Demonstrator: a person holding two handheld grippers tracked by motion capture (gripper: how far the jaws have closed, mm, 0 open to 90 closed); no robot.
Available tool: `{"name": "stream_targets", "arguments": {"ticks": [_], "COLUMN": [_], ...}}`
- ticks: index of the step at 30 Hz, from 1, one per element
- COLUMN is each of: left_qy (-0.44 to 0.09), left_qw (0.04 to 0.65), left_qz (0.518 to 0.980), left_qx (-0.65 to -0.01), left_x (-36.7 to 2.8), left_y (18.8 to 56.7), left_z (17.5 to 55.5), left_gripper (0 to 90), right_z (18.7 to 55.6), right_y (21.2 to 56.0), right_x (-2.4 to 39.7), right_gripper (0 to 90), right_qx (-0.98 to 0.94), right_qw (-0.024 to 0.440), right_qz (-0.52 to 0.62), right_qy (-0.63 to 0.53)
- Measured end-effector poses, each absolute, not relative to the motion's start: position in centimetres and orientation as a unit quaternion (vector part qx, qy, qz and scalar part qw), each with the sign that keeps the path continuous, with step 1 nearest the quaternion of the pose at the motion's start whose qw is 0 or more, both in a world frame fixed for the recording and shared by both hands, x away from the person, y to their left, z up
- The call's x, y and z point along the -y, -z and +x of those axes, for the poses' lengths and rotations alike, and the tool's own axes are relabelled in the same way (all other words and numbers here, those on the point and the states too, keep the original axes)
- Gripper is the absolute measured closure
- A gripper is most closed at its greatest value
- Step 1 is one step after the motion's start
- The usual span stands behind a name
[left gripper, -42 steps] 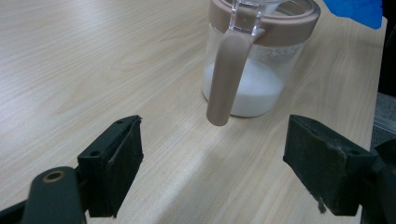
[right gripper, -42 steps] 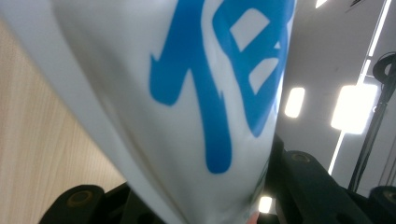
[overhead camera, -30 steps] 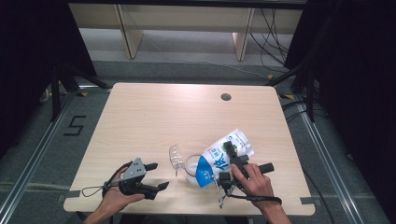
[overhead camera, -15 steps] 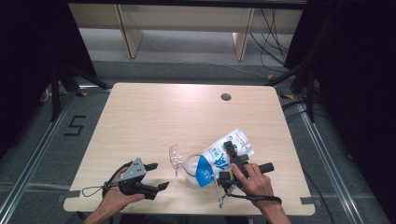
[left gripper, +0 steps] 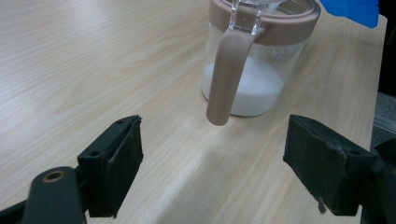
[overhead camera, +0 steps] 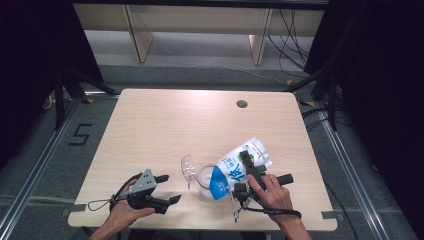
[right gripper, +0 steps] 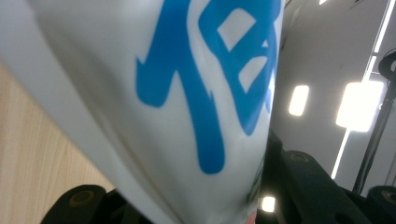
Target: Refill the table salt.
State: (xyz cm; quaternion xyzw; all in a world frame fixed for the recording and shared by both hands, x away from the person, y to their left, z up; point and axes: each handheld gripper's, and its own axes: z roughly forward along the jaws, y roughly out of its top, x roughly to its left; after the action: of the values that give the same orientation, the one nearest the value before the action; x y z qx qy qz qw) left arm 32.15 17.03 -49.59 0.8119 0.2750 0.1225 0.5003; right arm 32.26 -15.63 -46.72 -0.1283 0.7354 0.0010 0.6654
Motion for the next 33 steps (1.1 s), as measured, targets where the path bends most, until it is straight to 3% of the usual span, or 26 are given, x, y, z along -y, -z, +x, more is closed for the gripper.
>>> {"name": "stream_targets", "arguments": {"ticks": [33], "left_qy": [-0.123], "left_qw": [0.5], "left_qz": [0.812], "left_qx": [-0.275], "left_x": [-17.05], "left_y": [49.58], "left_z": [32.16], "left_gripper": [19.0], "right_z": [32.68], "right_y": [46.28], "right_x": [15.6], "right_gripper": [69.4], "right_qx": [-0.736], "right_qw": [0.665], "right_qz": [-0.129], "right_qy": [0.006]}}
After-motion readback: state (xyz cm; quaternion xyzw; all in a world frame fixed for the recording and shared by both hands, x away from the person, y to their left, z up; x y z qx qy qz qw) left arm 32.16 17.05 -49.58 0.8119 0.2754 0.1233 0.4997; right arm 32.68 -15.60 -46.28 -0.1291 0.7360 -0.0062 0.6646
